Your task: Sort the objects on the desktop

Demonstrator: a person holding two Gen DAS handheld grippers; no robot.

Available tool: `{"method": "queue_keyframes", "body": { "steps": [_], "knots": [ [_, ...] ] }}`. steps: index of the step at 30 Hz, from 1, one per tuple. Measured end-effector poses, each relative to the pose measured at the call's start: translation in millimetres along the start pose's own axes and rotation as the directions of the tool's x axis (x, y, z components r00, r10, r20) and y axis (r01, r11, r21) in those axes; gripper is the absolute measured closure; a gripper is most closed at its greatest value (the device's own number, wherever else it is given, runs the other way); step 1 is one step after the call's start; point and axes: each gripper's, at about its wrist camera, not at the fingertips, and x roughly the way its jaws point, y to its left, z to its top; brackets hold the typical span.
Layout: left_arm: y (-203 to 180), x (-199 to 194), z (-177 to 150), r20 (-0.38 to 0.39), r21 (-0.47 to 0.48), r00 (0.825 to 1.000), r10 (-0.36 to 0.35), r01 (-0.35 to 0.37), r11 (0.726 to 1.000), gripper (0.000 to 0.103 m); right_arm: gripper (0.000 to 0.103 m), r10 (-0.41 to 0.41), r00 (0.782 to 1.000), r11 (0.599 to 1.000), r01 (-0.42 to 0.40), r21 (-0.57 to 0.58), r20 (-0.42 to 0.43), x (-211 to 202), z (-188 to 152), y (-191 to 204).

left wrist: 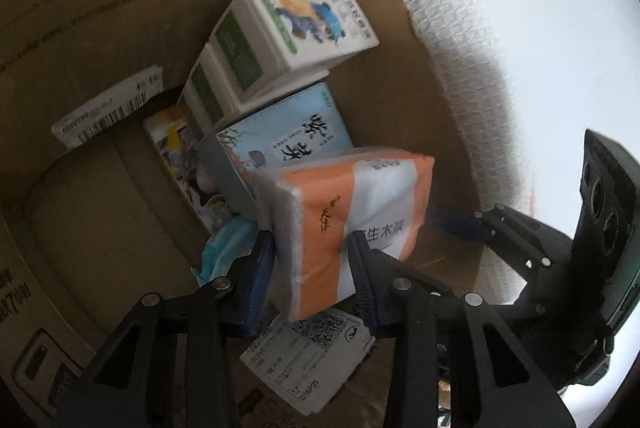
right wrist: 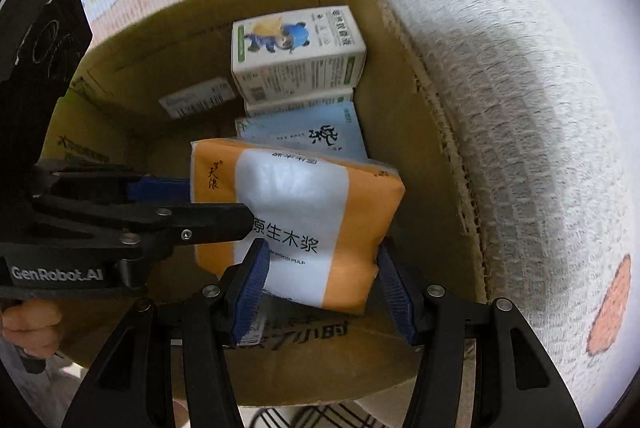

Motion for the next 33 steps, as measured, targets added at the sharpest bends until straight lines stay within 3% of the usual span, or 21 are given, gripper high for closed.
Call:
{"method": "queue_keyframes", "body": {
  "steps": [4,8,12,16,17,19,20,22,26,33],
  "knots": [
    [3,7,-3,-0.048,-0.041,0.999,-0.016,0.014,0.999,0.061,0.050,-0.018,0.999,0.999,0.017,-0.032,-0.044,7,-6,1],
    [8,11,-6,-0.104,-0.092,0.990,-0.093,0.084,0.992,0.061,0.050,-0.027,0.996,1.000,0.026,-0.014,-0.090,12,-2,-4],
    [6,-5,-10,-0.037,-0.076,0.998,-0.041,0.038,0.996,0.061,0.050,-0.004,0.995,1.000,0.003,-0.008,-0.101,8,-3,-9],
    [9,-17,-12,0.015,-0.081,1.000,-0.027,0.028,0.996,0.061,0.050,-0.032,0.996,0.999,0.029,-0.037,-0.087,1,-4,-7],
    [10,-18,-12,0.028,-0.089,0.999,-0.016,0.018,0.996,0.063,0.050,-0.028,0.996,0.999,0.025,-0.040,-0.088,0,-3,-6],
    [13,-19,-13,0.049,-0.099,0.999,0.009,-0.004,0.995,0.076,0.051,-0.024,0.995,0.999,0.020,-0.045,-0.095,2,-1,-5],
    [14,-18,-14,0.051,-0.107,0.998,0.031,-0.025,0.994,0.081,0.055,-0.029,0.994,0.998,0.024,-0.051,-0.101,5,1,-4],
    [17,-13,-10,0.041,-0.122,0.999,0.035,-0.030,0.992,0.082,0.067,-0.049,0.993,0.996,0.042,-0.073,-0.105,8,3,1],
    [19,6,-4,-0.015,-0.156,0.999,0.028,-0.030,0.987,0.082,0.067,-0.052,0.991,0.995,0.040,-0.096,-0.120,14,10,11],
    [25,19,1,-0.026,-0.188,0.999,0.030,-0.035,0.982,0.082,0.067,-0.039,0.981,0.997,0.025,-0.078,-0.188,36,24,13]
  ]
}}
